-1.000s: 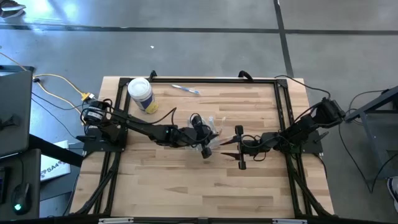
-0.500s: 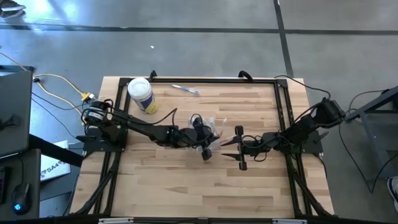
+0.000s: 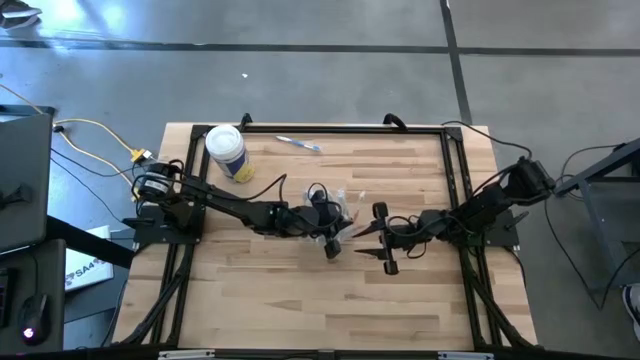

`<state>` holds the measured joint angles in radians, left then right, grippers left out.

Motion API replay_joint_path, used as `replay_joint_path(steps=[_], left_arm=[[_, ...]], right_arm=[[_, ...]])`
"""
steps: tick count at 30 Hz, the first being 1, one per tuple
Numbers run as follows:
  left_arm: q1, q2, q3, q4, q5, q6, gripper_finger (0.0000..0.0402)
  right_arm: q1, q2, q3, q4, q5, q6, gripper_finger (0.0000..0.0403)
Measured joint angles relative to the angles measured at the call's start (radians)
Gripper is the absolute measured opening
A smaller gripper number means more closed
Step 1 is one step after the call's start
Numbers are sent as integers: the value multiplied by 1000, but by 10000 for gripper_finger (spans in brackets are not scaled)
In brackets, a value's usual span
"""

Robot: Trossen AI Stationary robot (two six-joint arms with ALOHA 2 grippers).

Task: Pick & Place toothbrushing station
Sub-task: Put the orange toothbrush into the transparent organizer

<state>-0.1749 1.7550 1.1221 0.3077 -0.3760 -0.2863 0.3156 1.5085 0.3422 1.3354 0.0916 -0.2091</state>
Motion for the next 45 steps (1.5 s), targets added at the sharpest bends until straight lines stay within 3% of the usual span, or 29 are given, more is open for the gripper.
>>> replay_joint_path(steps=[11, 17, 26, 33, 45], left_arm=[[-1, 0, 1, -26, 4, -10, 59], [-1, 0, 1, -27, 3, -9, 61], [-1, -1, 1, -35, 3, -7, 62], [-2, -2, 2, -65, -58, -7, 63], [-2, -2, 3, -95, -65, 36, 63]], right_arm=[[-56, 0, 55, -82, -106, 33, 155], [-77, 0, 92, -141, -166, 54, 155], [-77, 1, 93, -81, -221, 28, 155], [-75, 1, 93, -82, -226, 32, 155], [-75, 1, 93, -82, -226, 32, 155]])
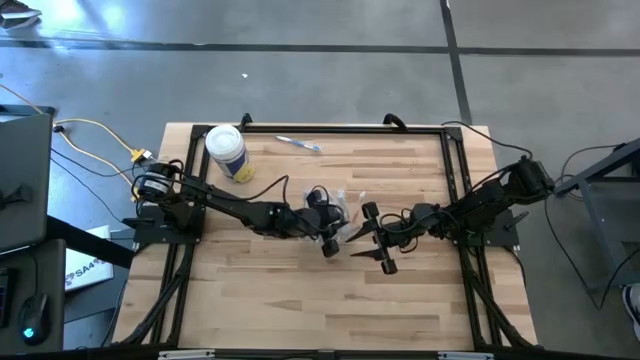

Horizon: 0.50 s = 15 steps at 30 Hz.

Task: Pick & Place toothbrushing station
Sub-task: Put the orange toothbrush into the transparent organizer

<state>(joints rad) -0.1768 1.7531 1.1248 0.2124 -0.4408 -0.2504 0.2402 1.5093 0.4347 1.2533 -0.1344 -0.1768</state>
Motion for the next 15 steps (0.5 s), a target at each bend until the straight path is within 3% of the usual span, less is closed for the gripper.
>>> replay_joint_path(steps=[15], left_arm=[[0, 0, 35, -41, 0, 18, 63]], right_arm=[[0, 0, 0, -3, 0, 0, 155]])
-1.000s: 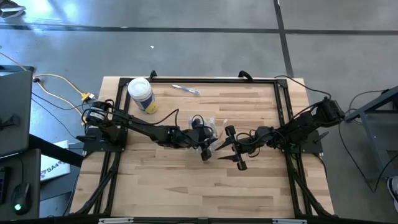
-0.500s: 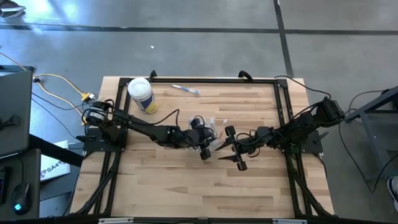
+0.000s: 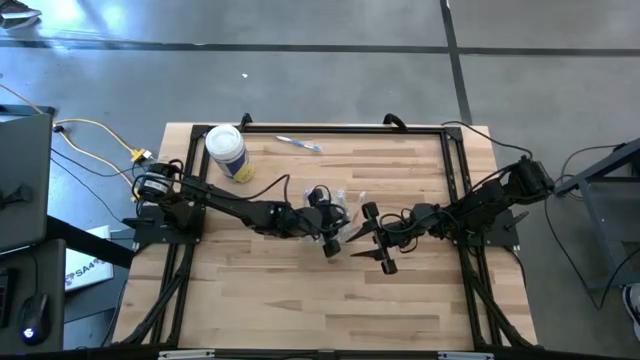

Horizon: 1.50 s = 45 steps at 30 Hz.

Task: Pick & Place toothbrushing station
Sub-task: Put the orange toothbrush into the transparent organizer

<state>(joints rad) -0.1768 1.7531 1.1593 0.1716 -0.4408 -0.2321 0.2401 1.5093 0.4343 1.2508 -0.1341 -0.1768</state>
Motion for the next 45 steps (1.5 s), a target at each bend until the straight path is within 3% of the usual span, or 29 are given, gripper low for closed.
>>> replay_joint_path(steps=[20, 33, 45], left_arm=[[0, 0, 20, -78, 4, 37, 67], [0, -8, 20, -74, 3, 59, 206], [0, -74, 22, -68, 4, 108, 226]], right_arm=[[0, 0, 0, -6, 0, 16, 155], [0, 0, 0, -6, 0, 16, 155], [0, 0, -1, -19, 0, 17, 155]])
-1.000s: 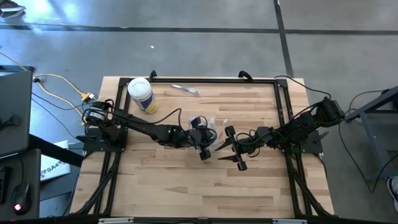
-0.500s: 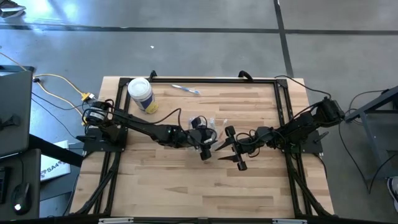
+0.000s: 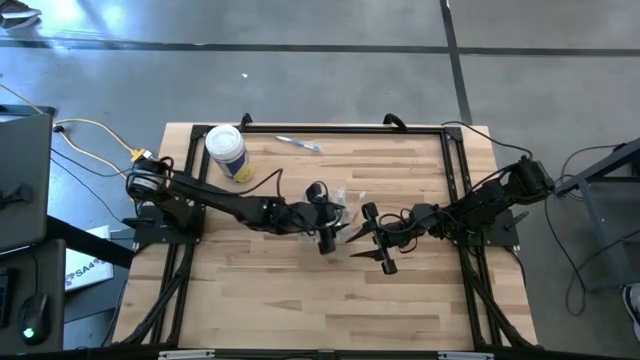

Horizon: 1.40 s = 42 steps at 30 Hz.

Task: Pick & Place toothbrushing station
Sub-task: Put the orange toothbrush into the transparent organizer, then put the blue toothbrush into the transparent organizer

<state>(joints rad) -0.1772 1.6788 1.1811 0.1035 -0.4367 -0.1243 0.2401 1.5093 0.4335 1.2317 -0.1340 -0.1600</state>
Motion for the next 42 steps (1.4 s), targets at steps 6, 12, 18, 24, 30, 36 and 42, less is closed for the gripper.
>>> replay_joint_path(steps=[6, 12, 18, 24, 30, 36, 42], left_arm=[[0, -60, -1, -2, -19, 78, 226], [0, -191, -1, -15, -27, 165, 226], [46, -349, 0, -170, -65, 253, 226], [231, -386, 166, -523, -38, 142, 226], [430, -273, 463, -810, 94, 132, 226], [625, -80, 775, -1069, 290, 129, 226], [756, 149, 995, -1223, 384, 162, 225]], right_arm=[[8, -16, 0, 4, 5, -25, 155], [47, -97, 0, -43, 4, -45, 155], [112, -218, 0, -154, 3, -54, 155], [191, -318, 0, -278, 3, -47, 155], [264, -352, 0, -344, 3, -2, 155], [311, -358, 0, -398, 4, 7, 155], [323, -358, 0, -442, 4, 11, 155]])
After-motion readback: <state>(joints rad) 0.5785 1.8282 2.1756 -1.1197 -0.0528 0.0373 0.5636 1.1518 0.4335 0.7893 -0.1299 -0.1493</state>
